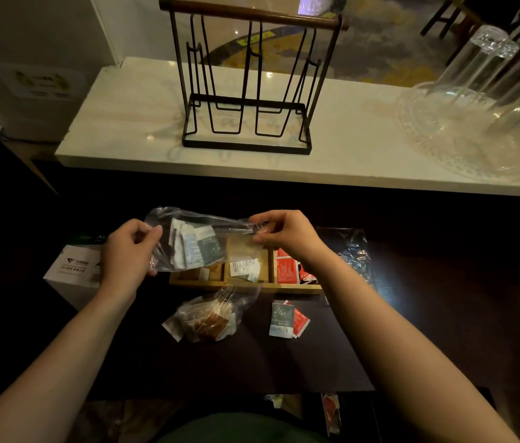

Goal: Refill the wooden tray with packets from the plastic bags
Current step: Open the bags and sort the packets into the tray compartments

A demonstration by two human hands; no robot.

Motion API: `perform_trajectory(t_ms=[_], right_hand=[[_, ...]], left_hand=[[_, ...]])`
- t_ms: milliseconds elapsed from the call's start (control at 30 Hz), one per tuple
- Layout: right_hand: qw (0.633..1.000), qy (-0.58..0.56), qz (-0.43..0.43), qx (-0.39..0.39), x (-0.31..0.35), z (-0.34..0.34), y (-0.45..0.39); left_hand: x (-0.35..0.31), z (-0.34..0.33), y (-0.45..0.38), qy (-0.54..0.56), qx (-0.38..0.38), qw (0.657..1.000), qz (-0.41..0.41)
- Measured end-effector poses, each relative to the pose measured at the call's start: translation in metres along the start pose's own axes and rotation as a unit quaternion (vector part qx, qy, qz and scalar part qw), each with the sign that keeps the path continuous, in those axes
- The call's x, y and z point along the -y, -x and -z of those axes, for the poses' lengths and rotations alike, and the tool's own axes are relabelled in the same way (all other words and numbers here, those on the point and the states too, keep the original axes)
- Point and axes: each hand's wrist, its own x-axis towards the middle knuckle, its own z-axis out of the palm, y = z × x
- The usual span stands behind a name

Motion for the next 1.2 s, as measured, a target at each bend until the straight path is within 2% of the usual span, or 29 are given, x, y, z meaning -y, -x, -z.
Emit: perform_trajectory(t_ms=[133, 233, 367, 533, 700, 833, 1067, 1200], right_hand=[[0.995, -0.079, -0.057, 0.028, -0.015, -0.001, -0.004], [0.979, -0.18, -0.095, 0.007, -0.02, -0.002, -0.005], [0.968, -0.223, -0.113, -0.005, -0.029, -0.002, -0.003], [0.975, -0.192, -0.111, 0.004, -0.038, -0.005, -0.003], [0.978, -0.177, -0.098, -0.048, -0.047, -0.008, -0.002], [0.978, -0.178, -0.095, -0.058, -0.051, -0.01, -0.001], [0.979, -0.169, -0.1, -0.052, -0.052, -0.008, 0.001], [0.981, -0.16, -0.099, -0.044, -0.052, -0.008, 0.006]], left_hand=[[-0.01, 0.004, -0.001, -0.015, 0.007, 1.0, -0.023], [-0.02, 0.003, 0.0, -0.014, 0.025, 0.999, -0.037], [-0.027, -0.001, 0.003, -0.029, 0.027, 0.998, -0.042], [-0.033, 0.0, 0.006, -0.054, 0.046, 0.996, -0.059], [-0.054, 0.0, 0.008, -0.117, 0.044, 0.985, -0.123], [-0.063, -0.003, 0.009, -0.143, 0.036, 0.982, -0.119], [-0.073, -0.006, 0.011, -0.125, 0.032, 0.986, -0.106], [-0.077, -0.006, 0.016, -0.145, 0.042, 0.981, -0.123]])
